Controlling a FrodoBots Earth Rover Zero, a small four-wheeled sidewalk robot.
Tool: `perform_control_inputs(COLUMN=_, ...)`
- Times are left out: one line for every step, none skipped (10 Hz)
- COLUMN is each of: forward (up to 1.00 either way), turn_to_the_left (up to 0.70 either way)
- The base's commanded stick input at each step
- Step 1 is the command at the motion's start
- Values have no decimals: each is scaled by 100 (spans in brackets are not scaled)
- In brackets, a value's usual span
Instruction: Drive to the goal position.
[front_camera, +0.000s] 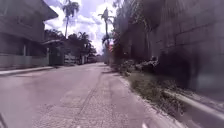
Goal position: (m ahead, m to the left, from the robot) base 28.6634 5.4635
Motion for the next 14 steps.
perform_control_inputs(forward=28, turn_to_the_left=0)
perform_control_inputs(forward=0, turn_to_the_left=0)
perform_control_inputs(forward=0, turn_to_the_left=0)
perform_control_inputs(forward=67, turn_to_the_left=0)
perform_control_inputs(forward=70, turn_to_the_left=0)
perform_control_inputs(forward=70, turn_to_the_left=2)
perform_control_inputs(forward=70, turn_to_the_left=8)
perform_control_inputs(forward=70, turn_to_the_left=20)
perform_control_inputs(forward=70, turn_to_the_left=33)
perform_control_inputs(forward=70, turn_to_the_left=28)
perform_control_inputs(forward=70, turn_to_the_left=4)
perform_control_inputs(forward=70, turn_to_the_left=0)
perform_control_inputs(forward=70, turn_to_the_left=0)
perform_control_inputs(forward=70, turn_to_the_left=0)
